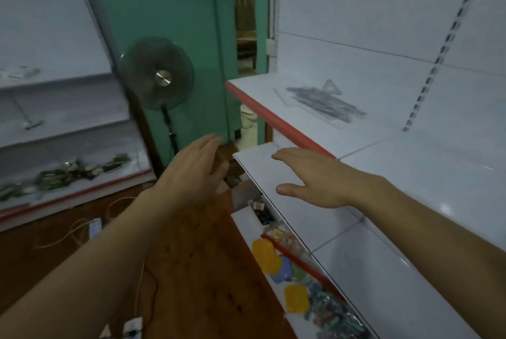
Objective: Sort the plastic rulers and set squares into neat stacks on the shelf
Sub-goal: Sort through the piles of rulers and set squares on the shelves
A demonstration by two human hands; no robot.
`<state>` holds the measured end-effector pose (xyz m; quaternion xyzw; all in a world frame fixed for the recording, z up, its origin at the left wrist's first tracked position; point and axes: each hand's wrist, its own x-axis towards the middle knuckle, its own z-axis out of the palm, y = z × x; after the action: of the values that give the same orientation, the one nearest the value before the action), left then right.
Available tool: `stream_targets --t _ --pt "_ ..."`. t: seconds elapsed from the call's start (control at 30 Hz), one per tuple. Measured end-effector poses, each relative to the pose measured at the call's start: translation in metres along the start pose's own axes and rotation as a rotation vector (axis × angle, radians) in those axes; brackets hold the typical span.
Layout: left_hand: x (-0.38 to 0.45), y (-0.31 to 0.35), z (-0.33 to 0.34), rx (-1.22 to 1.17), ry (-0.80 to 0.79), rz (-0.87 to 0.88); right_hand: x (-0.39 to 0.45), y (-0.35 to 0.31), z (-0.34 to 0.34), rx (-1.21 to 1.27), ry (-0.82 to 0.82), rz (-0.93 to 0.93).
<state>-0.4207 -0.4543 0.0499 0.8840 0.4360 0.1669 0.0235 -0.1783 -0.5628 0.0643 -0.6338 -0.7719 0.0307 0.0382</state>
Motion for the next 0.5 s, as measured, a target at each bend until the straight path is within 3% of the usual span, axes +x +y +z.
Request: stream_targets --t 0.23,0.5 --pt "0.108 -0.073 0.027 0.020 -0.032 -0.029 0.130 0.053 0.008 0.007 -0.006 -0.026" --pt "0.255 -0.100 0.051 0.009 -0.086 0.068 0.221 0.151 -0.004 0.036 -0.024 0.183"
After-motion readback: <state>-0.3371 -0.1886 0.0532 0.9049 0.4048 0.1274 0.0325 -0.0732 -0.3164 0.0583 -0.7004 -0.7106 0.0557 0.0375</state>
